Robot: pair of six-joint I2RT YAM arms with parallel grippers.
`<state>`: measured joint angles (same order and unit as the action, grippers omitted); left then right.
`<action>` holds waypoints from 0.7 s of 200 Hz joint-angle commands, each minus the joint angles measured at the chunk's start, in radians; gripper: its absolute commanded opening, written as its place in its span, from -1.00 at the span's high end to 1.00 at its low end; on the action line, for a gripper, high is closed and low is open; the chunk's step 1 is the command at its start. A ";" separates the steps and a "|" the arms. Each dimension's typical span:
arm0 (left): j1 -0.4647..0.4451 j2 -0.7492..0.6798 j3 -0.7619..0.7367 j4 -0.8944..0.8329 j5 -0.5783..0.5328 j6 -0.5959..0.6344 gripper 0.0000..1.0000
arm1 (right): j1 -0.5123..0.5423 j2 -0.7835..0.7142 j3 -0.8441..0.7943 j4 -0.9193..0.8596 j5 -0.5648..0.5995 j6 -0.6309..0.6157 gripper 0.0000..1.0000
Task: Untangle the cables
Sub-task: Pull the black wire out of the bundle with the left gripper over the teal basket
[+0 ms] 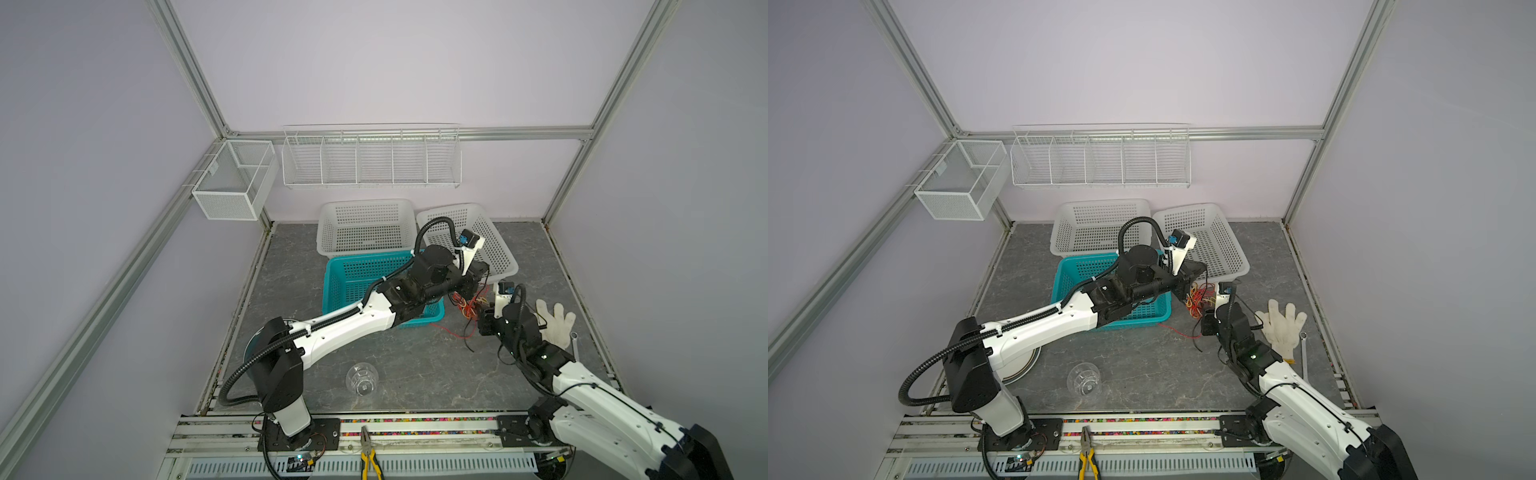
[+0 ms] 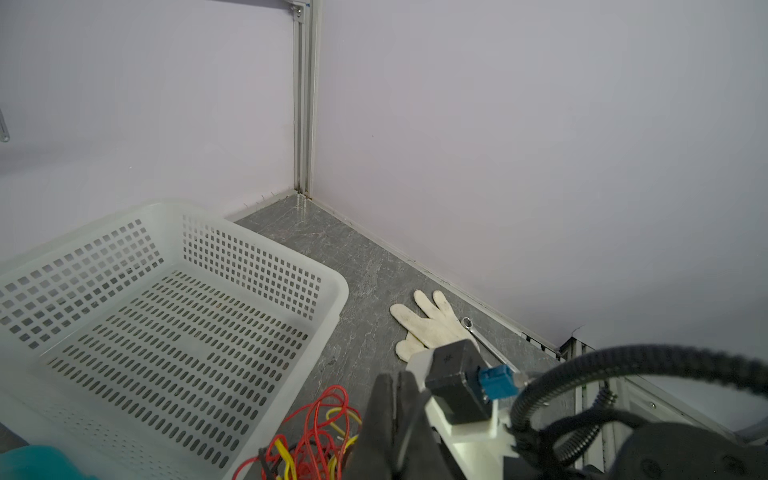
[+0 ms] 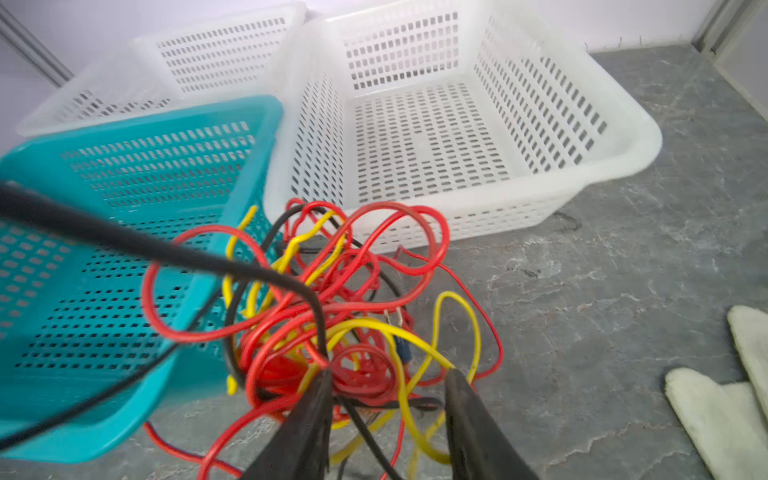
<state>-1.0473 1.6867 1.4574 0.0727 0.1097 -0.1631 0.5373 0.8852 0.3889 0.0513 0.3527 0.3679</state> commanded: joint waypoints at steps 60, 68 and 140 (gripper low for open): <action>0.003 -0.081 0.084 -0.043 -0.053 0.052 1.00 | -0.041 0.026 -0.050 -0.055 0.086 0.088 0.39; 0.003 -0.091 0.084 -0.043 -0.067 0.065 1.00 | -0.043 0.028 -0.049 -0.061 0.091 0.091 0.39; 0.021 -0.094 0.228 -0.078 -0.087 0.141 1.00 | -0.053 0.077 -0.051 -0.060 0.094 0.115 0.38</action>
<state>-1.0344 1.6062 1.6009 0.0139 0.0422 -0.0658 0.4919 0.9409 0.3489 0.0044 0.4301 0.4557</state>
